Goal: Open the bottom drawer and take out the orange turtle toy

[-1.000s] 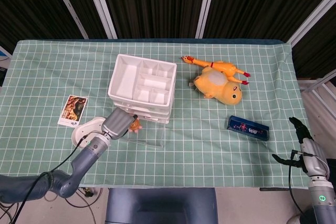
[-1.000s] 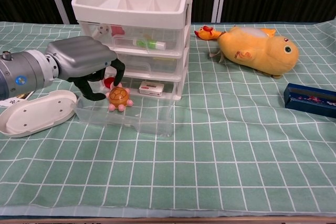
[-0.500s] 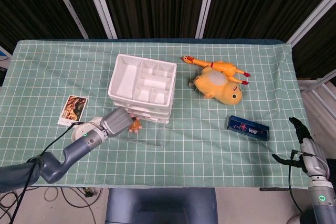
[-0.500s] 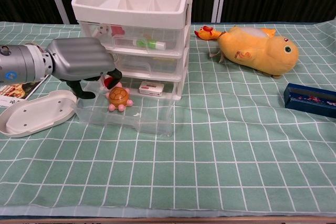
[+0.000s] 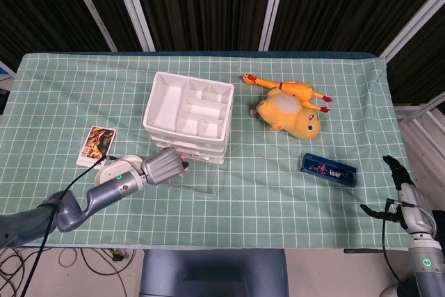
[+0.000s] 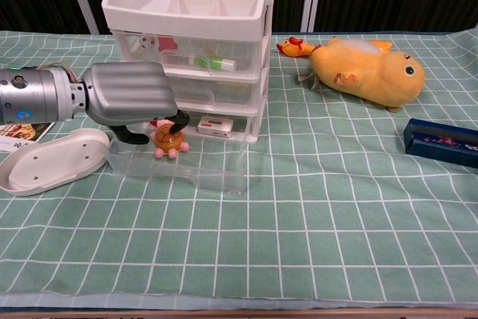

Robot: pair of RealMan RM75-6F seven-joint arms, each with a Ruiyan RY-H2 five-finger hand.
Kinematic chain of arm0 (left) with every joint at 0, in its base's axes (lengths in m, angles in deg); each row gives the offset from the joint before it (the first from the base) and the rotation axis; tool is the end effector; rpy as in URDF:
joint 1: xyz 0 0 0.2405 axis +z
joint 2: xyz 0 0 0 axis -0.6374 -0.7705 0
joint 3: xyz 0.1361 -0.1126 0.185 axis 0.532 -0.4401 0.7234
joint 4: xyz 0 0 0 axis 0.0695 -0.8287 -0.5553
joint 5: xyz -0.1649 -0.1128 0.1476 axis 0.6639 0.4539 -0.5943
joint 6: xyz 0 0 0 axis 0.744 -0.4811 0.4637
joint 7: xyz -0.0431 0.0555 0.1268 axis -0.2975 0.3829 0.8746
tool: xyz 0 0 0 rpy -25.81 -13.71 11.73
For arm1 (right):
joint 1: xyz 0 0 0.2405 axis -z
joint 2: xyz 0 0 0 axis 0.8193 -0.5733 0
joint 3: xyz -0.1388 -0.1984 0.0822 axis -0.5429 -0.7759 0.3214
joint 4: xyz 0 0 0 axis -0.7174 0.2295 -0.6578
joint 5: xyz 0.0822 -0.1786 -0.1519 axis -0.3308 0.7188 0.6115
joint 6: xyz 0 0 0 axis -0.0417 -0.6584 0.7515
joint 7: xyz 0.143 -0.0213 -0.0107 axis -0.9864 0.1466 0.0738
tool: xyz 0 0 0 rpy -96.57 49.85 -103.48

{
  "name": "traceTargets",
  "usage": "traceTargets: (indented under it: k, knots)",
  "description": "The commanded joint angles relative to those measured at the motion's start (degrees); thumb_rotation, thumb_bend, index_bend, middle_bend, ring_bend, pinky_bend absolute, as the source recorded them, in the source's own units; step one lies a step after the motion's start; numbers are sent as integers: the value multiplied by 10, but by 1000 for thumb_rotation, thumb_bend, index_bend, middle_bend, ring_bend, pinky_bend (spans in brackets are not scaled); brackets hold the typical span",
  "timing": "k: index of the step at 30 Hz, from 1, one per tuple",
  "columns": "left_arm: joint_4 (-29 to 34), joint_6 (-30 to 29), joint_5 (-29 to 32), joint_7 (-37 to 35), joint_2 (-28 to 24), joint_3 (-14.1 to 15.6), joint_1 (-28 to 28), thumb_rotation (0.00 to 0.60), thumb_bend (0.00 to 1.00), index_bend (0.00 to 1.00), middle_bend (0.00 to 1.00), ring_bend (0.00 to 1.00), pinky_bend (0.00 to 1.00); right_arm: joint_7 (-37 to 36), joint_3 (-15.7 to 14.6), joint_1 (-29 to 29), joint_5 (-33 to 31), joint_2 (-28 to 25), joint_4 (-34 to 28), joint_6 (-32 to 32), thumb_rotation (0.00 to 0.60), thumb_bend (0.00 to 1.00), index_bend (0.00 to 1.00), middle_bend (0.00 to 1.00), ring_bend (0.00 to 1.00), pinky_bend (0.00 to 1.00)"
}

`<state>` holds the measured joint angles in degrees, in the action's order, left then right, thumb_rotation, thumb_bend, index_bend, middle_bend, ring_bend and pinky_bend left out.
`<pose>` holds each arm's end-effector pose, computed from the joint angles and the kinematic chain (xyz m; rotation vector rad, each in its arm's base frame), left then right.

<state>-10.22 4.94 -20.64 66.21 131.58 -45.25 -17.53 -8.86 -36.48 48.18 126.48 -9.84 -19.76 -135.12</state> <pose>-0.1608 0.3720 -0.0690 -2.4355 0.2303 -0.6078 -0.3228 -0.2110 0.1197 1.1285 -1.3506 1.0700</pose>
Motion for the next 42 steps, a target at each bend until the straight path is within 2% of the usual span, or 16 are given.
traceTargets:
  k: [1, 6, 12, 17, 19, 22, 27, 34, 42]
  knots:
    - [-12, -3, -10, -10, 7, 3, -5, 600, 256, 408, 1000, 1000, 1000, 0, 0, 0, 0, 0, 0, 1, 600, 96, 0, 0, 0, 185]
    - [-28, 10, -15, -13, 13, 1, -11, 600, 239, 366, 1000, 1000, 1000, -2, 0, 0, -1, -1, -1, 2, 600, 96, 0, 0, 0, 185]
    - [-37, 25, -16, -11, 22, 1, -14, 600, 237, 370, 1000, 1000, 1000, -6, 1, -1, -2, -2, -3, 4, 600, 96, 0, 0, 0, 185]
    - [-47, 32, -16, -9, 31, 0, -13, 600, 237, 426, 1000, 1000, 1000, -9, 1, -1, -1, -3, -3, 5, 600, 96, 0, 0, 0, 185]
    - [-51, 33, -16, -10, 36, 0, -13, 600, 244, 490, 1000, 1000, 1000, -10, 1, -1, -2, -3, -3, 5, 600, 96, 0, 0, 0, 185]
    - [-57, 32, -19, -12, 42, 0, -12, 600, 306, 563, 1000, 1000, 1000, -10, 1, -1, -2, -3, -3, 5, 600, 97, 0, 0, 0, 185]
    - [-56, 21, -23, -18, 41, 0, -9, 600, 443, 588, 1000, 1000, 1000, -11, 1, -1, -1, -4, -3, 5, 600, 96, 0, 0, 0, 185]
    - [-24, -11, -27, -15, 17, -11, -3, 600, 459, 592, 1000, 1000, 1000, -9, 1, -1, -1, -3, -3, 5, 600, 97, 0, 0, 0, 185]
    - [55, -52, -25, 10, -37, -27, 12, 600, 459, 592, 1000, 1000, 1000, -9, 0, -1, -1, -3, -4, 4, 600, 97, 0, 0, 0, 184]
